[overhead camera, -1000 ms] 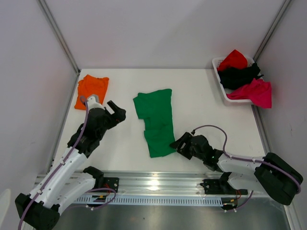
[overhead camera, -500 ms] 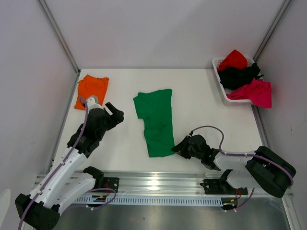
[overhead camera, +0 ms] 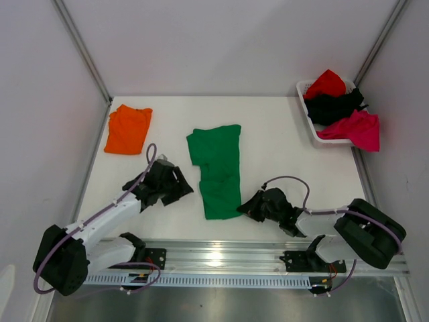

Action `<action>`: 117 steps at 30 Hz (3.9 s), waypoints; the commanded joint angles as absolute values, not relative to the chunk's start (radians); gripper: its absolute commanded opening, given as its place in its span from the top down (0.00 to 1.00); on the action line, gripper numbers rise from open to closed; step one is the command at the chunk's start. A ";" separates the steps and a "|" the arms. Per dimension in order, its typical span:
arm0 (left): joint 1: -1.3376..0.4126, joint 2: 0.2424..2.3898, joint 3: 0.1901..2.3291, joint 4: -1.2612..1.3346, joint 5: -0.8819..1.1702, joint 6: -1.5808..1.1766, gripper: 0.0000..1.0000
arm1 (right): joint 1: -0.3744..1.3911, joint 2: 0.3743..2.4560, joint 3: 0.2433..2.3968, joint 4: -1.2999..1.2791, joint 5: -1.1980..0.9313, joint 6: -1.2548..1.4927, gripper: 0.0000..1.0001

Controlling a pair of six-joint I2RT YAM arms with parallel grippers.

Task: Fold and stack the t-shirts
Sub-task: Fold the tshirt

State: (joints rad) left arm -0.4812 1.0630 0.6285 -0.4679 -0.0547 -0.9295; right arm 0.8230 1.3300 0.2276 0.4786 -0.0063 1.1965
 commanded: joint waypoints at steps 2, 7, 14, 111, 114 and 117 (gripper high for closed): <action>-0.574 1.054 0.569 -0.388 0.057 -1.000 0.30 | 0.821 1.377 0.221 0.475 -0.040 1.164 0.98; -0.661 1.029 0.457 -0.266 0.090 -1.081 0.29 | 0.819 1.413 0.235 0.498 -0.057 1.157 1.00; -0.755 1.000 0.304 -0.076 0.072 -1.213 0.29 | 0.818 1.437 0.249 0.519 -0.072 1.157 1.00; -1.043 1.150 0.738 -0.540 -0.012 -1.187 0.99 | 0.594 0.857 0.503 -0.325 -0.078 0.897 1.00; -1.045 1.175 0.807 -0.589 -0.070 -1.160 0.99 | 0.577 0.954 0.531 -0.266 -0.072 0.859 1.00; -1.045 1.212 0.868 -0.653 -0.130 -1.131 0.99 | 0.561 1.029 0.578 -0.207 -0.080 0.824 1.00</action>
State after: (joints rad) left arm -1.0363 1.1973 0.8055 -0.4580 -0.0666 -1.1942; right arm 0.6086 0.9745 0.5159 -0.2516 -0.2329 0.9089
